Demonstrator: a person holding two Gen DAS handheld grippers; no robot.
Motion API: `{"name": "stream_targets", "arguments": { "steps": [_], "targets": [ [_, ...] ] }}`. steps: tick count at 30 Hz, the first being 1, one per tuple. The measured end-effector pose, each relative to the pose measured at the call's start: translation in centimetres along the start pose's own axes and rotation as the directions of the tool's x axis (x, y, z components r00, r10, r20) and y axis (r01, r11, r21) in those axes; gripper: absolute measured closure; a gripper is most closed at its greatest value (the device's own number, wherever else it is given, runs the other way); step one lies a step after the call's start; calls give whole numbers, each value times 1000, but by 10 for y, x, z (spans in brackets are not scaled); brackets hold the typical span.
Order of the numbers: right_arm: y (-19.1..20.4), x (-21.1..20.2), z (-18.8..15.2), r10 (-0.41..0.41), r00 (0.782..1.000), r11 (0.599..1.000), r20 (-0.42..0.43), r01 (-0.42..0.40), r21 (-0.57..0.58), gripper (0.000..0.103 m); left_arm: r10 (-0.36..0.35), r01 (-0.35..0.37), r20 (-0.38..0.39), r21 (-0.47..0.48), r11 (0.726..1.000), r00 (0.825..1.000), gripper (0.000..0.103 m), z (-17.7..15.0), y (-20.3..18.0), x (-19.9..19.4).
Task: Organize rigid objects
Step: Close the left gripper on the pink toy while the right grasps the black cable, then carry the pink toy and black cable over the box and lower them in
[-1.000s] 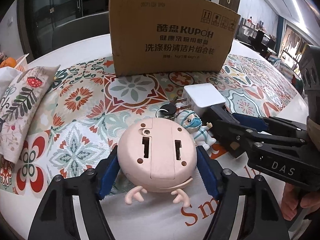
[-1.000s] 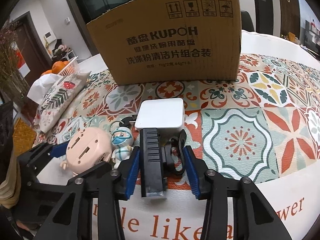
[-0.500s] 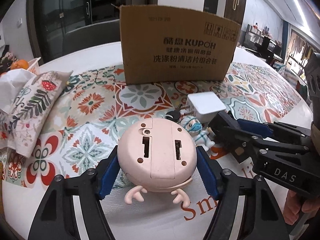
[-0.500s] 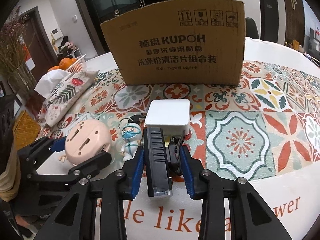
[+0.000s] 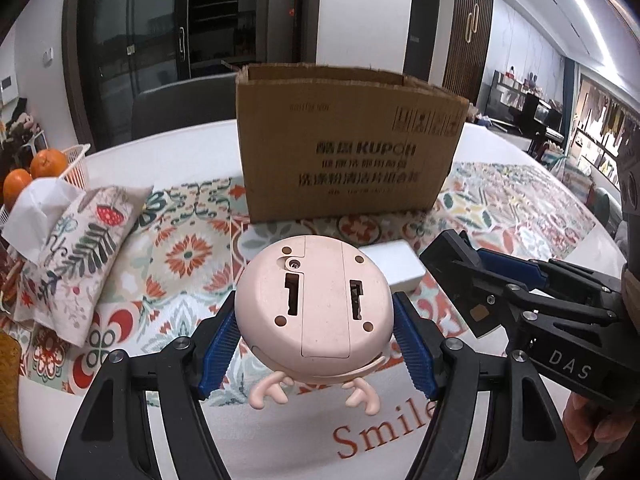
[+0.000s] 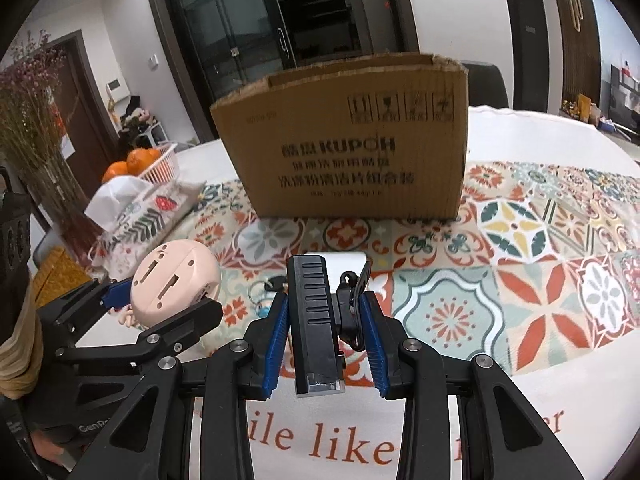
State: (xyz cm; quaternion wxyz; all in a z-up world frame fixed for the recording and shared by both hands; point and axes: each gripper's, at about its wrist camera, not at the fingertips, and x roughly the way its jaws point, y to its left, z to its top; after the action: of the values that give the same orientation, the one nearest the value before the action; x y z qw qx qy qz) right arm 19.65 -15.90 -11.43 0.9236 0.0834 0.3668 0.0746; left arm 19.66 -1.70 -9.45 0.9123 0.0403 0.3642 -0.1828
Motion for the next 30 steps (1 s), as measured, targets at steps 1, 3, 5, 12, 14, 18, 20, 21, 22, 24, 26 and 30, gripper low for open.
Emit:
{"name": "stream_targets", "arguments": {
  "steps": [1,3,5,12,14,18,20,21,22,24,26,30],
  "targets": [
    [-1,-3,2,0,1000,1000,10,0,2,67,1,-1,5,0,1000,1000,31,2,-1,-1],
    [-1,-6,6,1,1000,1000,20,-1,5,67,4,-4,19,-1,1000,1000,31,7,-3,-5],
    [-3,-11,10,1,999,1000,36,-1,9,67,2,-2,30,-3,1000,1000,31,11,-4,-8],
    [-6,-24,27,-2,996,1000,92,1,5,67,22,-22,77,6,1000,997,31,32,-11,-22],
    [-6,-29,33,2,994,1000,110,-2,1,67,27,-28,93,6,1000,995,31,39,-13,-26],
    [-6,-39,48,0,988,1000,154,1,-6,66,35,-36,119,0,999,992,31,54,-14,-32],
    [-6,-44,55,-1,985,1000,174,3,-9,66,36,-35,130,-6,999,991,31,61,-15,-34],
    [-6,-46,59,-2,983,1000,184,4,-12,66,34,-33,135,-6,999,990,31,65,-15,-35],
    [-5,-49,64,-2,980,1000,197,5,-15,66,33,-32,140,-7,999,990,31,69,-15,-36],
    [-5,-54,70,-3,976,1000,216,7,-19,66,32,-30,149,-10,999,988,31,77,-16,-38],
    [-6,-57,78,-3,972,1000,235,8,-19,66,33,-31,159,-14,999,987,31,86,-17,-40],
    [-8,-62,93,-7,965,1000,263,13,-21,66,31,-28,169,-20,999,985,31,101,-17,-41]
  ]
}}
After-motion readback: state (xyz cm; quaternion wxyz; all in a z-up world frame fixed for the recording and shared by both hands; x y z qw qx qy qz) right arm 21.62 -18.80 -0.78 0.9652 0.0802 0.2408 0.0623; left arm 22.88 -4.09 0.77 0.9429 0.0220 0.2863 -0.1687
